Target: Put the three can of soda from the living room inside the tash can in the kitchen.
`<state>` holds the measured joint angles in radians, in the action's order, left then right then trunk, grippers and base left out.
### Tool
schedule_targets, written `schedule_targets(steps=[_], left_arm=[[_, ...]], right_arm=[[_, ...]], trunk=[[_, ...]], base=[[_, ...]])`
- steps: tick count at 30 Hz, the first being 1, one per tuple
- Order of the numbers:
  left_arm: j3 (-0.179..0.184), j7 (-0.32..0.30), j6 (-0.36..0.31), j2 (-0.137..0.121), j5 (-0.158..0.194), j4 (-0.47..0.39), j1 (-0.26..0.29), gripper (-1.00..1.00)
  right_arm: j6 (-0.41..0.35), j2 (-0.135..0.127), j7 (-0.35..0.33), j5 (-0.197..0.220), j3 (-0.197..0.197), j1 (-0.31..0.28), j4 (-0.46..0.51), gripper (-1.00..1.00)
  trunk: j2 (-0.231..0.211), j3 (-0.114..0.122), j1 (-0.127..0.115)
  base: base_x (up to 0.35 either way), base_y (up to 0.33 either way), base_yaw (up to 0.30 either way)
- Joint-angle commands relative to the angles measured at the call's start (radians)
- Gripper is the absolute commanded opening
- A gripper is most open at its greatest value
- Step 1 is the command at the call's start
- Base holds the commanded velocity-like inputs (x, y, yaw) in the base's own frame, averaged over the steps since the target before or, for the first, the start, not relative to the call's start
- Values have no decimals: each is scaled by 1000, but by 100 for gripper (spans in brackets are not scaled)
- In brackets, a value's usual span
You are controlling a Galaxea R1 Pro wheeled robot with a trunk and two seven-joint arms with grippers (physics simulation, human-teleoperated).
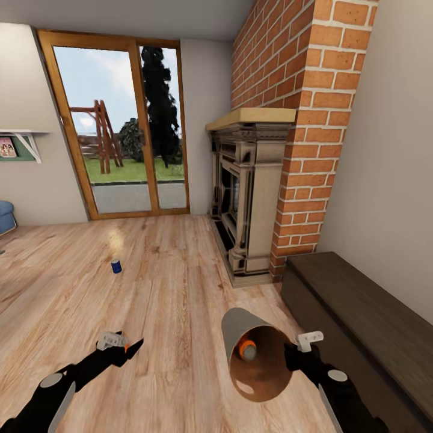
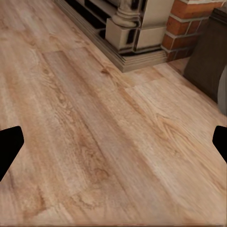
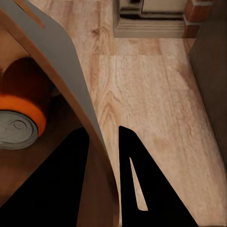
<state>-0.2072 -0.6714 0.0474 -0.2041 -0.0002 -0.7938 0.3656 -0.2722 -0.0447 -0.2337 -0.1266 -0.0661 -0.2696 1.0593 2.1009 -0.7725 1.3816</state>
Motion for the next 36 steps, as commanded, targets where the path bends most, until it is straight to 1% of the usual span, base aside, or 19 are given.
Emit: schedule_targets(steps=[1,7,11,17,22,23,26,27,30,33,36], left_arm=[[0,0,0,0,0,0,-4,100],[-1,11,0,0,-1,2,-9,100],[-3,49,-1,0,-1,6,-11,100],[-5,111,1,0,1,37,-11,100],[-8,164,8,-1,3,48,-11,100],[-9,184,10,-1,6,49,-11,100],[-11,213,11,-1,9,50,-11,100],[-12,245,12,-1,9,51,-11,100],[-12,284,12,-1,9,52,-11,100],[-11,313,12,-1,8,53,-11,100],[-11,322,12,-1,8,53,-11,100]], right_arm=[[16,0,-3,10,-1,-1,-19,-100],[42,-1,-4,10,-4,0,-73,-100],[50,-1,-3,10,-3,0,-99,-100],[61,-1,-2,10,-5,0,-117,-100],[64,0,-2,10,-20,0,-134,-100],[64,0,-3,10,-24,0,-140,-100],[65,0,-3,10,-28,0,-146,-100],[65,-1,-3,9,-29,0,-149,-100],[65,-2,-2,9,-30,0,-152,-100],[65,-3,-2,9,-31,0,-154,-100],[65,-3,-2,9,-31,0,-155,-100]], trunk=[[0,0,0],[0,0,0],[0,0,0],[0,0,0],[0,0,0],[0,0,0],[0,0,0],[0,0,0],[0,0,0],[0,0,0],[0,0,0]], base=[[0,0,0],[0,0,0],[0,0,0],[0,0,0],[0,0,0],[0,0,0],[0,0,0],[0,0,0],[0,0,0],[0,0,0],[0,0,0]])
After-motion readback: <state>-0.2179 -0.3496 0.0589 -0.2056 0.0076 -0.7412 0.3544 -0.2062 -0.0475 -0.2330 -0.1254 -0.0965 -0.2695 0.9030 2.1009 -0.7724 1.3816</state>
